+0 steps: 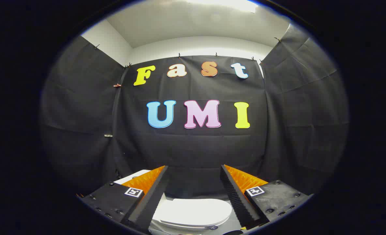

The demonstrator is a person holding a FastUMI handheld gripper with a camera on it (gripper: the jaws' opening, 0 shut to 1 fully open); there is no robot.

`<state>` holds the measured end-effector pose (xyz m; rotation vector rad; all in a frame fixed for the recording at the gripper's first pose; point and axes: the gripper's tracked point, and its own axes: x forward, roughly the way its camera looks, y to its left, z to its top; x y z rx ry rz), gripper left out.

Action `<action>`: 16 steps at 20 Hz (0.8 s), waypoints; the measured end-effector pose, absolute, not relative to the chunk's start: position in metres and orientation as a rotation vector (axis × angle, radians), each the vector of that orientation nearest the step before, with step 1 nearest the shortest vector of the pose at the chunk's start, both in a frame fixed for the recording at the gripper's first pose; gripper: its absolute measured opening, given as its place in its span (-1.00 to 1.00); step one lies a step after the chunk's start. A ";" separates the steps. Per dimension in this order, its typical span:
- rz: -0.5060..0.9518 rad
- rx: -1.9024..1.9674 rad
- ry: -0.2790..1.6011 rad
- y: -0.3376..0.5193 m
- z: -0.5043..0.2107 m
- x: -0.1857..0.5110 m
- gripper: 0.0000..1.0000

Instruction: Open the toilet lid.

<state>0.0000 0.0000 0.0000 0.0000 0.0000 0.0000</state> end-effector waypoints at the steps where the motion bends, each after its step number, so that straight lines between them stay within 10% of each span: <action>1: 0.001 0.002 0.002 0.000 0.000 0.000 0.97; 16: -0.006 -0.011 0.016 0.001 -0.004 0.004 0.97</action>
